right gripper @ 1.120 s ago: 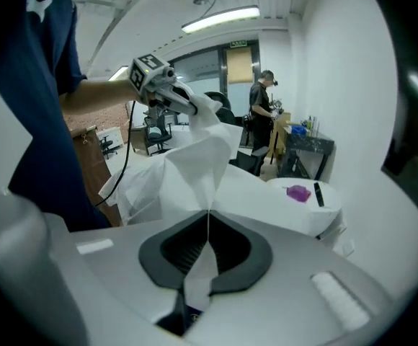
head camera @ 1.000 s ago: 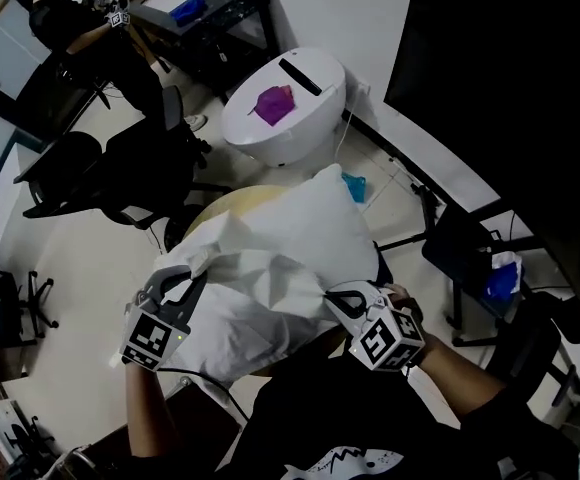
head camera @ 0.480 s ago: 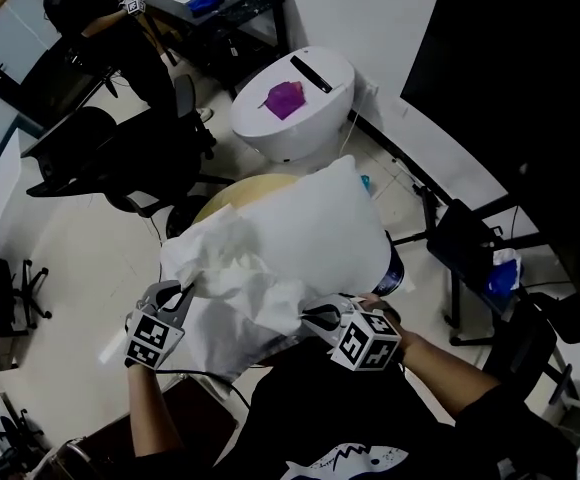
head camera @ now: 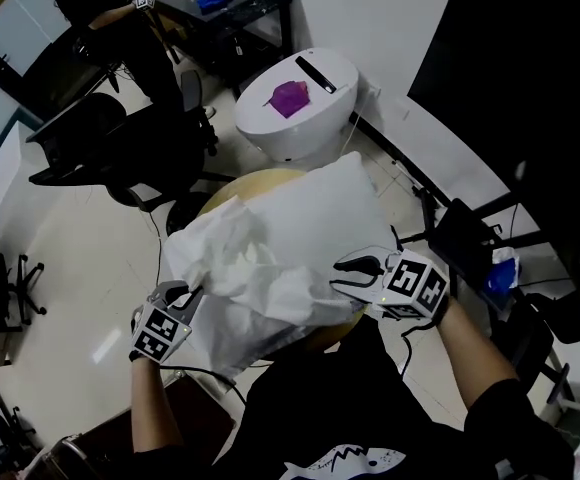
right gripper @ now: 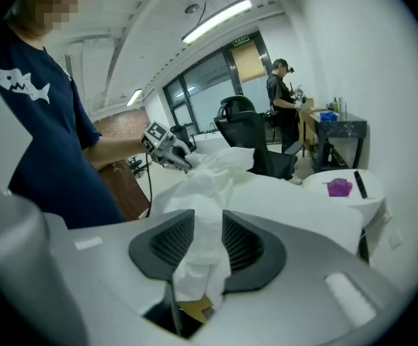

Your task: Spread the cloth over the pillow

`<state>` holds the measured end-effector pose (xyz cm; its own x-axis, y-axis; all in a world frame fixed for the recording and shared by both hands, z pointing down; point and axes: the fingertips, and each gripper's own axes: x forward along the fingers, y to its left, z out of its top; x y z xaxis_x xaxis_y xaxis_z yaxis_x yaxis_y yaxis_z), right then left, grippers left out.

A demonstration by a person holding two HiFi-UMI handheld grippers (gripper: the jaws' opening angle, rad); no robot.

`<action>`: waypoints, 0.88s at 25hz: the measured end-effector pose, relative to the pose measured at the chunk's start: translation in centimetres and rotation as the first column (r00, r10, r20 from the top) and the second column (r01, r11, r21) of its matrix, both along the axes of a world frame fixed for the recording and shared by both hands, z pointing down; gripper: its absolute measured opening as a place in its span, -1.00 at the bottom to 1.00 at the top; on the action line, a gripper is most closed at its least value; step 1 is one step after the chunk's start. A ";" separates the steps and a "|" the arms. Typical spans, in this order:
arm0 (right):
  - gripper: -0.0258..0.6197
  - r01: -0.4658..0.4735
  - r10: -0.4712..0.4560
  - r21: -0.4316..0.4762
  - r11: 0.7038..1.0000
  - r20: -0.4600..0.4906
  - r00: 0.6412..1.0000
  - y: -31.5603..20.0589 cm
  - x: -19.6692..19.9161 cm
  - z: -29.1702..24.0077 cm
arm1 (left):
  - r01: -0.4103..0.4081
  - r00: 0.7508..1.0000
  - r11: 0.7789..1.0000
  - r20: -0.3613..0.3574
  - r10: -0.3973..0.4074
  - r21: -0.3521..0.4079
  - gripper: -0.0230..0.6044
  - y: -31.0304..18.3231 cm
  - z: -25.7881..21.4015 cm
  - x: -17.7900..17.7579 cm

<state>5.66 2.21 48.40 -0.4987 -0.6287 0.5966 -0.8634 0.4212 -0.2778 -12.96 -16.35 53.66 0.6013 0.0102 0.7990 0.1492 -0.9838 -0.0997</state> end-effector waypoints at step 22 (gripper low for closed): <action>-0.50 0.243 -0.270 -0.173 0.954 -0.156 0.950 -2.5 -4.7 7.4 | -0.003 1.000 0.999 0.014 0.003 -0.037 -0.58 1.1 1.1 -1.7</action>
